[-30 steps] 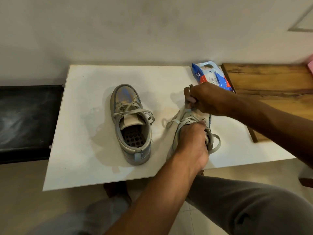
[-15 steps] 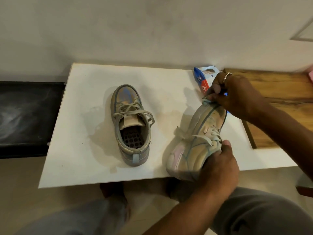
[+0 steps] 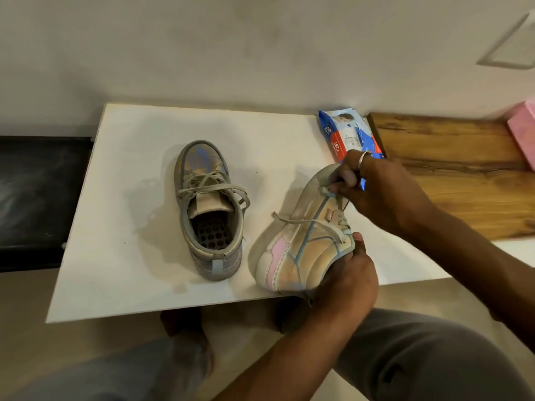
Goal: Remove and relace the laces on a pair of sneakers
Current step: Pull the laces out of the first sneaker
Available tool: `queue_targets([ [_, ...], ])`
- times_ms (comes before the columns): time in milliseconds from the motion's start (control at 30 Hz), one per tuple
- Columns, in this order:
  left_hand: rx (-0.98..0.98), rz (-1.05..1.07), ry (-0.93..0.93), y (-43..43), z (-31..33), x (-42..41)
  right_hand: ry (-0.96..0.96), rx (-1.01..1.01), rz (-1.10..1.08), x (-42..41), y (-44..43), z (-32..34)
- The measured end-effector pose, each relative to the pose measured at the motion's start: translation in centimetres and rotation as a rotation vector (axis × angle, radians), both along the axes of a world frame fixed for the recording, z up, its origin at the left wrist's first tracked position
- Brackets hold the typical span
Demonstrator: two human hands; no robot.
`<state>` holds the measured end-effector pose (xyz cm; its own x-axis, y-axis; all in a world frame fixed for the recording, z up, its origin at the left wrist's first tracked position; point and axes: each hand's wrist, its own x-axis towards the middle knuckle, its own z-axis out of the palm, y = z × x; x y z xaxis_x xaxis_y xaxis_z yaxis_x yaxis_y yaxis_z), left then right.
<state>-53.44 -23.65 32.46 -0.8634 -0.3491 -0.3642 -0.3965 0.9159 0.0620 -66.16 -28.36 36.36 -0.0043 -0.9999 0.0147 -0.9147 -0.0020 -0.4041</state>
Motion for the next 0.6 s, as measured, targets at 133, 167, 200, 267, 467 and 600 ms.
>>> queue_targets([
  [133, -0.237, -0.363, -0.371, 0.1, -0.4, 0.1, 0.119, 0.05, 0.02, -0.8, -1.0, 0.1],
  [167, -0.326, -0.407, -0.388, 0.3, -0.3, 0.1, 0.112, 0.049, -0.026, -1.4, -1.5, 0.3],
  [200, -0.351, -0.412, -0.415, 0.2, 0.0, 0.2, 0.09, 0.05, -0.077, -1.8, -1.9, 0.7],
  [267, -0.41, -0.503, -0.388, -0.1, 0.2, 0.1, 0.067, 0.053, -0.084, -1.4, -1.9, 0.8],
  [467, -0.359, -0.581, -0.688, -0.3, 2.5, 0.2, 0.108, 0.086, 0.122, 1.3, -1.1, 0.8],
  [600, -0.503, -0.493, -0.526, 0.0, 0.8, 0.3, 0.111, 0.039, -0.093, -1.8, -2.4, 0.7],
])
